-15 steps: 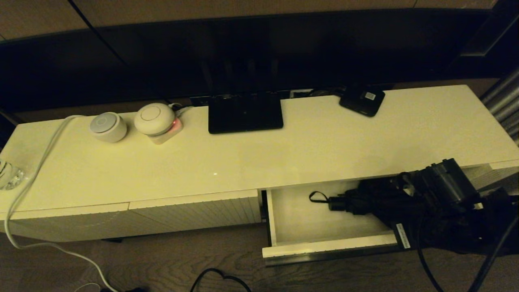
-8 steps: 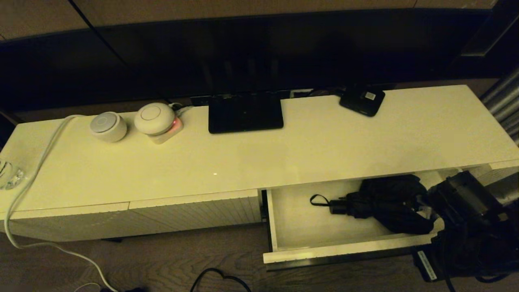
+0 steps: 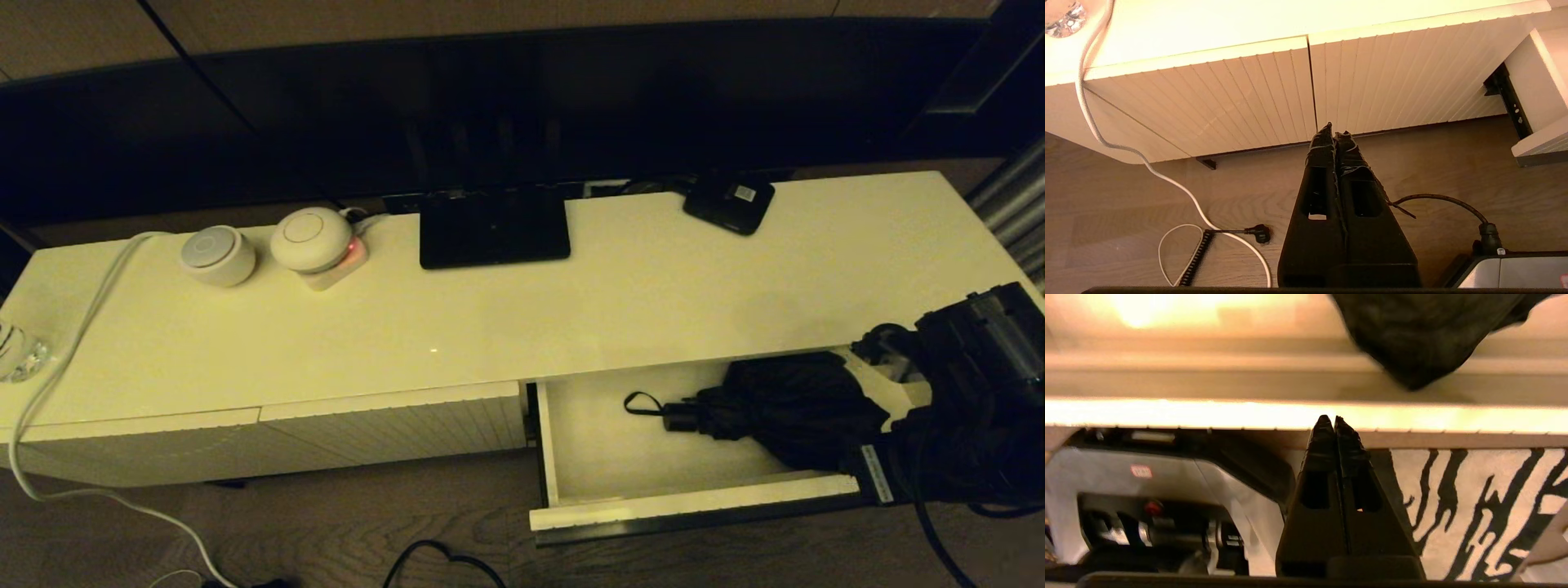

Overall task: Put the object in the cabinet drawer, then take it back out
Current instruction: Open the drawer

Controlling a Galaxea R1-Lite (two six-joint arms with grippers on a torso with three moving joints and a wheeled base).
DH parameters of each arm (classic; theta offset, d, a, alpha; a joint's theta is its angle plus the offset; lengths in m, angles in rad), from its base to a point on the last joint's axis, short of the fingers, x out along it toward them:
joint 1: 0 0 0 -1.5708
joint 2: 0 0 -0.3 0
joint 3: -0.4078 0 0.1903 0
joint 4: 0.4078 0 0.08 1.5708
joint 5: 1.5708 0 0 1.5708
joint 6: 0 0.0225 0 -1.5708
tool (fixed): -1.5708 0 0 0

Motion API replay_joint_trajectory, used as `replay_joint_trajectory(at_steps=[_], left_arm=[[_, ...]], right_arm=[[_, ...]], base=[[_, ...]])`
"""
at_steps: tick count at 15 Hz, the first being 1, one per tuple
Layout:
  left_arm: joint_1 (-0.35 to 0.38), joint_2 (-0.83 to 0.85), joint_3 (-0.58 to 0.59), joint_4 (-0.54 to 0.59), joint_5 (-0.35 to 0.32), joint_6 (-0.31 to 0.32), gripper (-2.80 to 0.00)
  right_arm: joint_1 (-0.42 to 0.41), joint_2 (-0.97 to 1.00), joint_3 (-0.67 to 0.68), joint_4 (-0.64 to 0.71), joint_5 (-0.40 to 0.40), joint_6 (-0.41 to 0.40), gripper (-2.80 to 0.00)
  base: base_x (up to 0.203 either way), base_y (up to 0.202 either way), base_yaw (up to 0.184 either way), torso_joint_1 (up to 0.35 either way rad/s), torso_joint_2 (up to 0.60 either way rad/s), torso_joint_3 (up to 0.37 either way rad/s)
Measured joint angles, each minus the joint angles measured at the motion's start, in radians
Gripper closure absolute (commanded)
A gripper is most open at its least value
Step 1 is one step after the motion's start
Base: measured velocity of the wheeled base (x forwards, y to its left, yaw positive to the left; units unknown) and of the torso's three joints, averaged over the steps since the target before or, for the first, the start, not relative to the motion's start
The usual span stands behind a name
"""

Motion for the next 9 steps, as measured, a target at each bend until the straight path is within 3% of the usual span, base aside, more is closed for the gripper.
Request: replay_joint_trajectory(at_steps=[9], left_arm=[[0.0,0.0,0.0,0.0,0.0,0.0,0.0]], right_arm=[[-0.076,0.22,-0.134,-0.001,0.046,0.106,0.0]], base=[[0.0,0.0,0.0,0.0,0.0,0.0]])
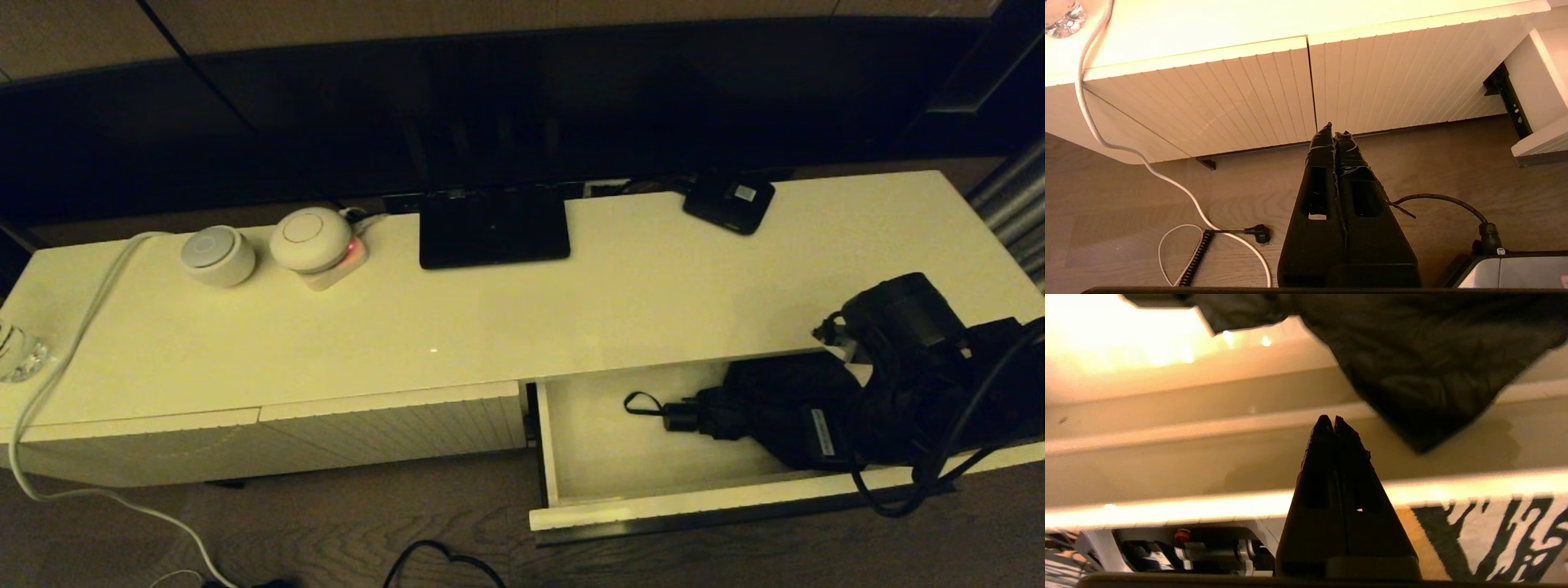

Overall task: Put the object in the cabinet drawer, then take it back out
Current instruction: Open the drawer

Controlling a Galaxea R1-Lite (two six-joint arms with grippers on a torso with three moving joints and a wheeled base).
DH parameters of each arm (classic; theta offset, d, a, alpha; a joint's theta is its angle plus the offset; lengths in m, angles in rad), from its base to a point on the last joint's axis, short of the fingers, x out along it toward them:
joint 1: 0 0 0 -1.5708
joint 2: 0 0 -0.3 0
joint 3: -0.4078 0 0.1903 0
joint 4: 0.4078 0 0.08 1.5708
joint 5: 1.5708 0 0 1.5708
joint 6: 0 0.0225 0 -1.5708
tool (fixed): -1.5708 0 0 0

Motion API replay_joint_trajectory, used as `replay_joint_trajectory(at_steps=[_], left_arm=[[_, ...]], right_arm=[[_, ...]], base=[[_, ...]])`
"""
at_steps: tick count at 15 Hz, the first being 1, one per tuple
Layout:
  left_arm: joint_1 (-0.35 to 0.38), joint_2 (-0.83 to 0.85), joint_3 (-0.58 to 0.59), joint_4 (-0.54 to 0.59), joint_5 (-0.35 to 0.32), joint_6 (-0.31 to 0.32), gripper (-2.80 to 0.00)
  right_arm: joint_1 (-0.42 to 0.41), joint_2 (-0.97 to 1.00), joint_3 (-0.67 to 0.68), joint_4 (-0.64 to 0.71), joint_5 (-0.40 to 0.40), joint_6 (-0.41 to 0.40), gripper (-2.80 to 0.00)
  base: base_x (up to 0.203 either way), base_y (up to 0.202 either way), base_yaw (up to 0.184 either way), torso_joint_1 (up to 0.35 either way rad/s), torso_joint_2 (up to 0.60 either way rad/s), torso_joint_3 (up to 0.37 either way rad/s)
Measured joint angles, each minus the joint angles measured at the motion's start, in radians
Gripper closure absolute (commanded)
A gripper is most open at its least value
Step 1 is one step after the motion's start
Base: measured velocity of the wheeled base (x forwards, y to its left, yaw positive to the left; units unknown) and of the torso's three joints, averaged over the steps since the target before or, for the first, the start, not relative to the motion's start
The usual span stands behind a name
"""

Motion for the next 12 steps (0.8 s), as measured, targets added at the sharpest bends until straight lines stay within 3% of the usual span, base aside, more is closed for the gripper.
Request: replay_joint_trajectory(at_steps=[5,12], left_arm=[[0.0,0.0,0.0,0.0,0.0,0.0,0.0],[0.0,0.0,0.0,0.0,0.0,0.001,0.0]], right_arm=[[-0.02,0.045,-0.023,0.014,0.051,-0.006,0.0],[-0.011,0.086,0.007,0.045,0.05,-0.034,0.0]], base=[[0.0,0.0,0.0,0.0,0.0,0.0],[0.0,0.0,0.0,0.0,0.0,0.0]])
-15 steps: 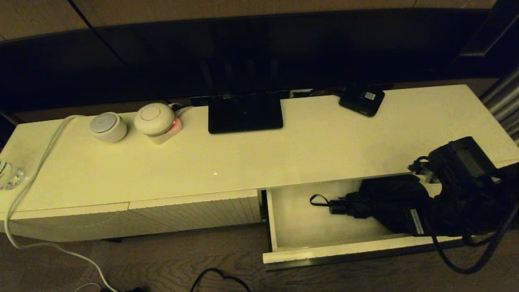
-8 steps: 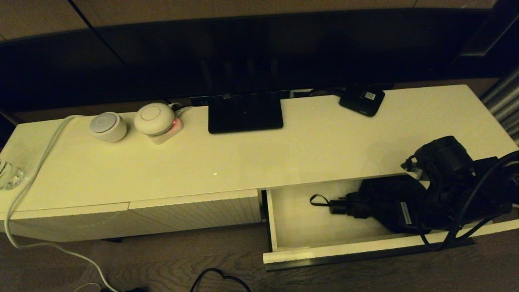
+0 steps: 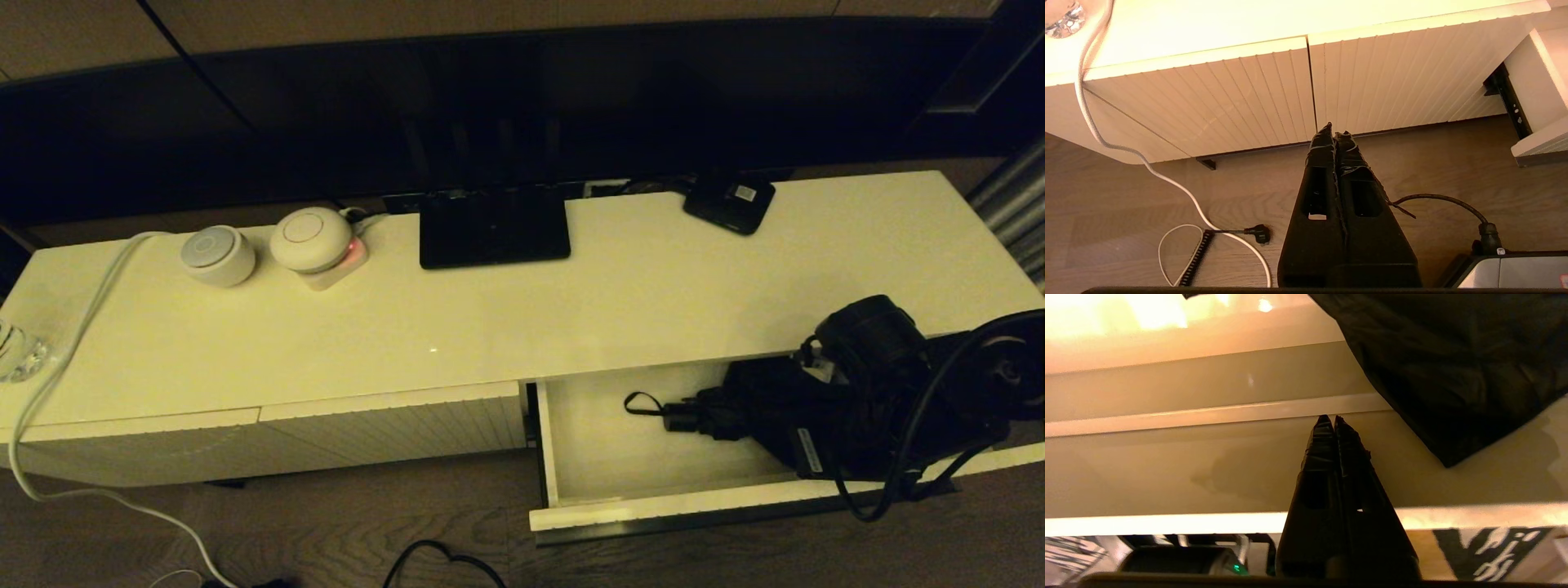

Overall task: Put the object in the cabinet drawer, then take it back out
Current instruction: Open the drawer

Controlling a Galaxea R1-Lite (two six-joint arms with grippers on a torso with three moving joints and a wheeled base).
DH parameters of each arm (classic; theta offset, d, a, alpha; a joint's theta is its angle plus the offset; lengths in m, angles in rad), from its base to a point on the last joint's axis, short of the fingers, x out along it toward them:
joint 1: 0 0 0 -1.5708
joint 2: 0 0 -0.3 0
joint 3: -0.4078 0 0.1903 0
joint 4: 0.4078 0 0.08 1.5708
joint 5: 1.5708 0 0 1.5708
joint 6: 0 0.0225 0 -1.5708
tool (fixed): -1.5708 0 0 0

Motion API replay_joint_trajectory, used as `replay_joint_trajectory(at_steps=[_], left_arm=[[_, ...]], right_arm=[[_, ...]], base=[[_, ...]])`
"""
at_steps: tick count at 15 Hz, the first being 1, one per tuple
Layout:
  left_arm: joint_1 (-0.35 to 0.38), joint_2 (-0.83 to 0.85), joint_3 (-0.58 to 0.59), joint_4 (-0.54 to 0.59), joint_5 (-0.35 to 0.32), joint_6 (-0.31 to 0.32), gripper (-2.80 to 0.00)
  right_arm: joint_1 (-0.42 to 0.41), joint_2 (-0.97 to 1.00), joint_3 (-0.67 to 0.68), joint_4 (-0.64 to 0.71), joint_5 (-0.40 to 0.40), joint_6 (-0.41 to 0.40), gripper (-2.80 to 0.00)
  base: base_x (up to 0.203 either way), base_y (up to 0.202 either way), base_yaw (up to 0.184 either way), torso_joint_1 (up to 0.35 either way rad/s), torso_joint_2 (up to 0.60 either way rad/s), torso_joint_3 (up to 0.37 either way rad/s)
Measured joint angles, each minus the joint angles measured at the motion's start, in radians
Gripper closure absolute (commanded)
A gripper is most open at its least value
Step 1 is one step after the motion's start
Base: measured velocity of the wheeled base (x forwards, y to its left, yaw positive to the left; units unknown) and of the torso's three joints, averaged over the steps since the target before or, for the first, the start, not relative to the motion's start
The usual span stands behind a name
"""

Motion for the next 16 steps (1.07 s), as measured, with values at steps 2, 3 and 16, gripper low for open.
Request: replay_joint_trajectory(at_steps=[2,3,16], left_arm=[[0.0,0.0,0.0,0.0,0.0,-0.001,0.0],[0.0,0.0,0.0,0.0,0.0,-0.001,0.0],[0.0,0.0,0.0,0.0,0.0,-0.001,0.0]], right_arm=[[0.001,0.007,0.013,0.0,-0.002,-0.017,0.0],[0.002,0.008,0.021,-0.002,-0.003,-0.028,0.0],[0.016,0.003,0.12,0.051,-0.012,-0.119,0.0]], base=[[0.0,0.0,0.0,0.0,0.0,0.0],[0.0,0.0,0.0,0.0,0.0,0.0],[0.0,0.0,0.0,0.0,0.0,0.0]])
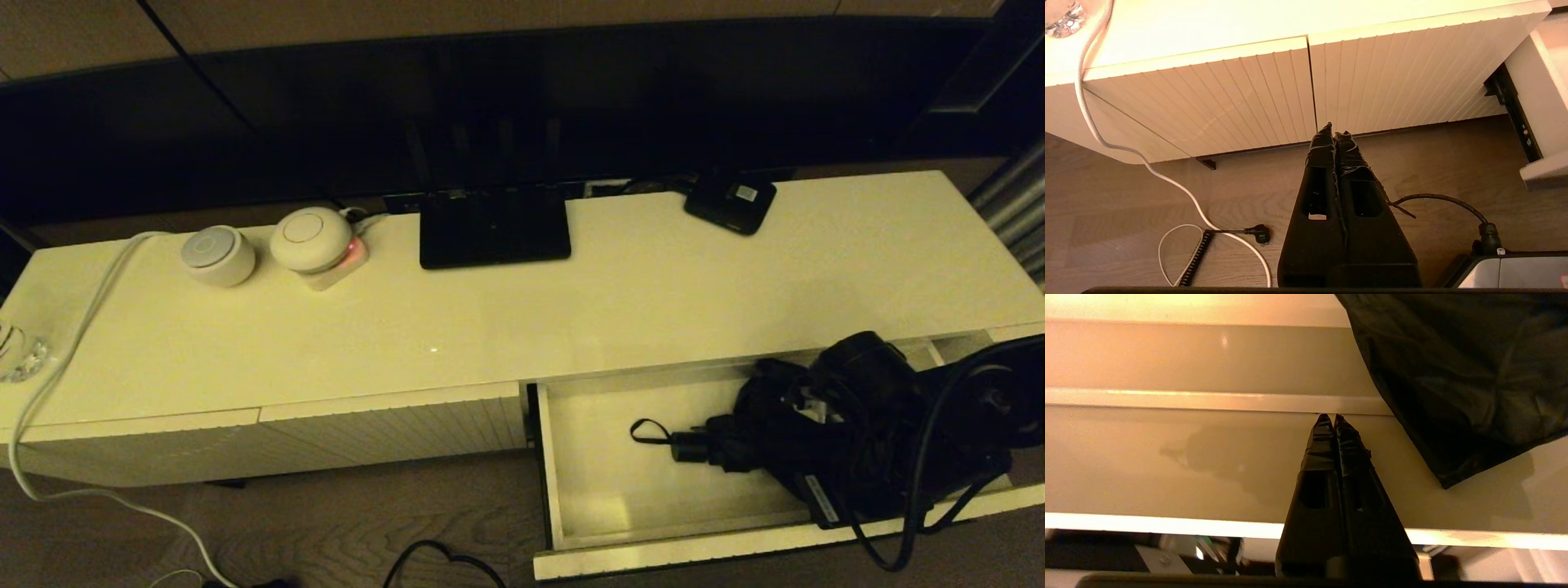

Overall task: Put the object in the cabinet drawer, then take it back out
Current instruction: Open the drawer, then take the umbrella out of the drawer and put it on the table

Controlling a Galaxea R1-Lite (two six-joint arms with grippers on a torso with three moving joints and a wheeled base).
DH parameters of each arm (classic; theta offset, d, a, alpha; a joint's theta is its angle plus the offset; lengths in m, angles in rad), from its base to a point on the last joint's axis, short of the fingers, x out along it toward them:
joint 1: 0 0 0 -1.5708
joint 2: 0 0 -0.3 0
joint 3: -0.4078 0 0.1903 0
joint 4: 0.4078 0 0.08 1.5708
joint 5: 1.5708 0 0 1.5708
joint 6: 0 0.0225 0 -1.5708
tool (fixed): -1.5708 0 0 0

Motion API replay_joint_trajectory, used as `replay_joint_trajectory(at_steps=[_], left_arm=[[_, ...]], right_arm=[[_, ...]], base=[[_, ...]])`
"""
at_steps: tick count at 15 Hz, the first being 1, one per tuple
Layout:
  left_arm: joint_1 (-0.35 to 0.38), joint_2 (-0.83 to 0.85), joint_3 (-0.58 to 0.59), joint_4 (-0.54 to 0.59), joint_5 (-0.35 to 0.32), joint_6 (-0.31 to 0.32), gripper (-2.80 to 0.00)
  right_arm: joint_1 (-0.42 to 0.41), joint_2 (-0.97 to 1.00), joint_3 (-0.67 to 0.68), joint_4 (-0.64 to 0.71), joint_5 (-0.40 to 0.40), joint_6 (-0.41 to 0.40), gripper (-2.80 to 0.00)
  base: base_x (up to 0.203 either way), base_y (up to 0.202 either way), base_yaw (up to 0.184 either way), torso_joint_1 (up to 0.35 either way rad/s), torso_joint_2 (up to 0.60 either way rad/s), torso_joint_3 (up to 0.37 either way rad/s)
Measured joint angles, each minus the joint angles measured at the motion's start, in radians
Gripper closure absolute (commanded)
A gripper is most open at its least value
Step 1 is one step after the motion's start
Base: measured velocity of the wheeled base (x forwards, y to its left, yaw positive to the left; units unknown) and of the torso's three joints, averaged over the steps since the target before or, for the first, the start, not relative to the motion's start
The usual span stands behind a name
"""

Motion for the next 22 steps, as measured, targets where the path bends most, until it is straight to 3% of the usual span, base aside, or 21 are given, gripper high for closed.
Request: replay_joint_trajectory(at_steps=[6,17,20,22], left_arm=[[0.0,0.0,0.0,0.0,0.0,0.0,0.0],[0.0,0.0,0.0,0.0,0.0,0.001,0.0],[0.0,0.0,0.0,0.0,0.0,0.0,0.0],[0.0,0.0,0.0,0.0,0.0,0.0,0.0]], right_arm=[[0.008,-0.003,0.079,-0.015,0.0,-0.06,0.0],[-0.029,-0.092,0.089,-0.056,0.005,-0.065,0.0],[-0.038,-0.201,0.087,-0.063,0.009,-0.127,0.0],[-0.038,-0.27,0.117,-0.075,0.007,-0.214,0.0]], base=[[0.0,0.0,0.0,0.0,0.0,0.0],[0.0,0.0,0.0,0.0,0.0,0.0],[0.0,0.0,0.0,0.0,0.0,0.0],[0.0,0.0,0.0,0.0,0.0,0.0]])
